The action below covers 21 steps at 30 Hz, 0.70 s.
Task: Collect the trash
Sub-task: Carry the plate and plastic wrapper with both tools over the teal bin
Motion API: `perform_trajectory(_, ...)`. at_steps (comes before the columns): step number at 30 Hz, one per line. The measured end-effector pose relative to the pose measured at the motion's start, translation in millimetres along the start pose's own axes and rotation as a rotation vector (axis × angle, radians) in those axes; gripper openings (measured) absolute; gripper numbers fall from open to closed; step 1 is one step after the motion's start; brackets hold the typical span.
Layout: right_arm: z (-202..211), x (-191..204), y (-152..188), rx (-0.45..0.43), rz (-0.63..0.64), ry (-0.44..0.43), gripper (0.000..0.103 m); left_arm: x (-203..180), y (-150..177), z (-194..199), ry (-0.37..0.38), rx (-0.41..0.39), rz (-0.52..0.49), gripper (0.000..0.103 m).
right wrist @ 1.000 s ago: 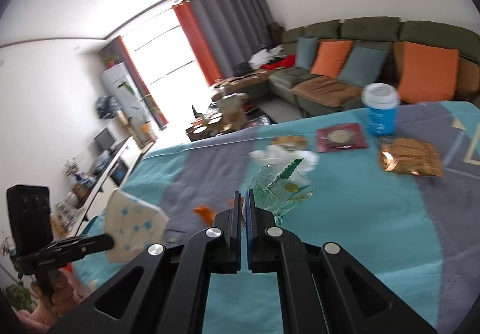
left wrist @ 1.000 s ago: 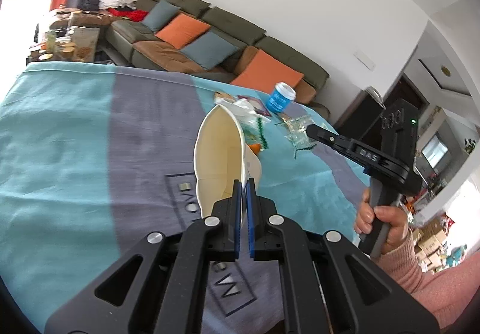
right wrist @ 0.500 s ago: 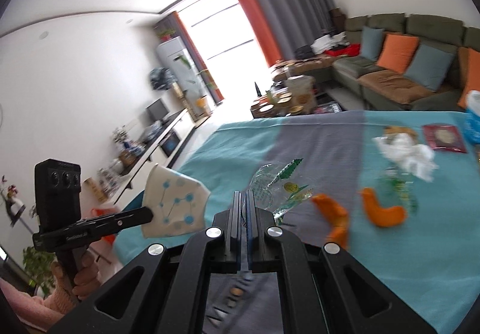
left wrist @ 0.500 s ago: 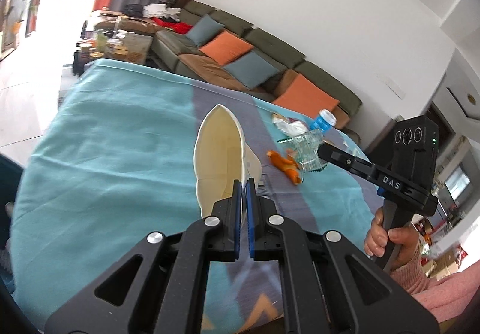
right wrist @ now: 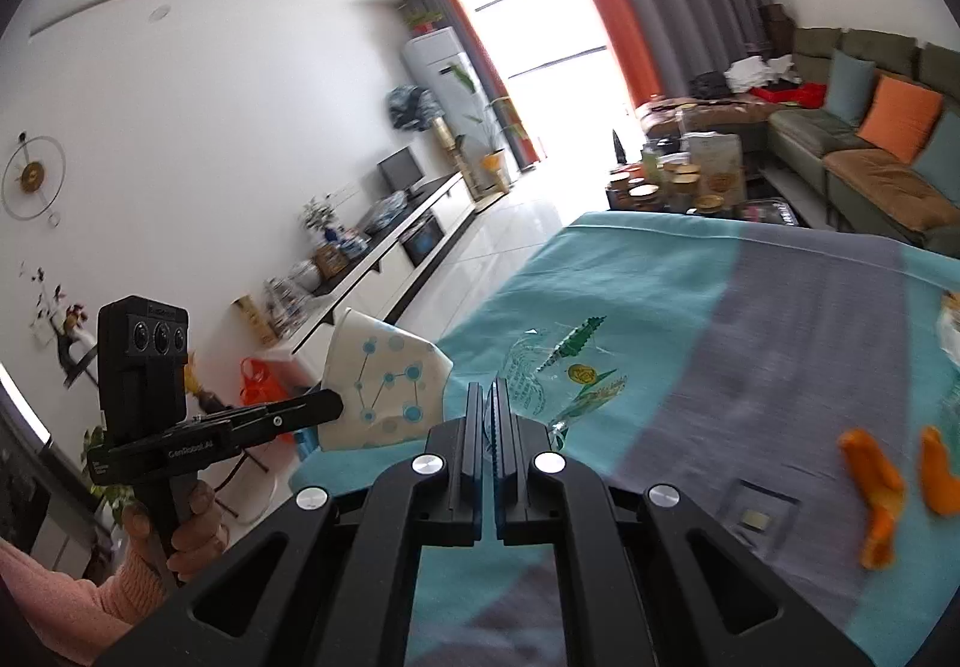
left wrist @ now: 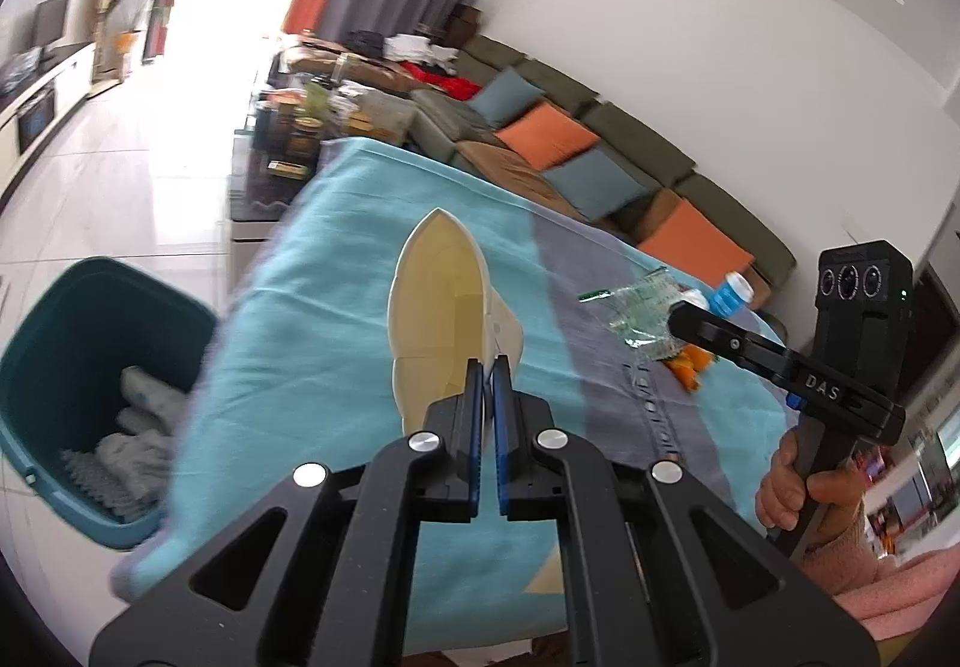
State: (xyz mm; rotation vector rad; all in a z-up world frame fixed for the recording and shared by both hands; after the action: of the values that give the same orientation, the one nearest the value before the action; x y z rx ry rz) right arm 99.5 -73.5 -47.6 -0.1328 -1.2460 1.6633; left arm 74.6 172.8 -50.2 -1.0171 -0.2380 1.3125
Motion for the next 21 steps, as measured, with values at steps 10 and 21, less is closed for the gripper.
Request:
perform_trajectory(10, -53.2, 45.0, -4.8, 0.07, 0.049, -0.108, 0.002, 57.0, -3.9, 38.5, -0.11, -0.056, 0.073, 0.004)
perform_trajectory(21, -104.4, 96.0, -11.0, 0.138, 0.112, -0.198, 0.002, 113.1, -7.5, 63.5, -0.216, -0.089, 0.151, 0.004)
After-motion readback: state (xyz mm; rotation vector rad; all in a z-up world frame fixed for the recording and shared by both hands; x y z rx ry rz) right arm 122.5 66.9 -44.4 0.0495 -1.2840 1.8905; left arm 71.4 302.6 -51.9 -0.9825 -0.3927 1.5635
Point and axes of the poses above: each gripper's, at about its wrist camera, not at the fingertips, and z roughly against the way its jaws point, x to its left, y to its underside, the point moved 7 cm from there along -z, roughly the way its jaws point, and after that the axes turned 4 degrees about -y, right-handed, at the moved point
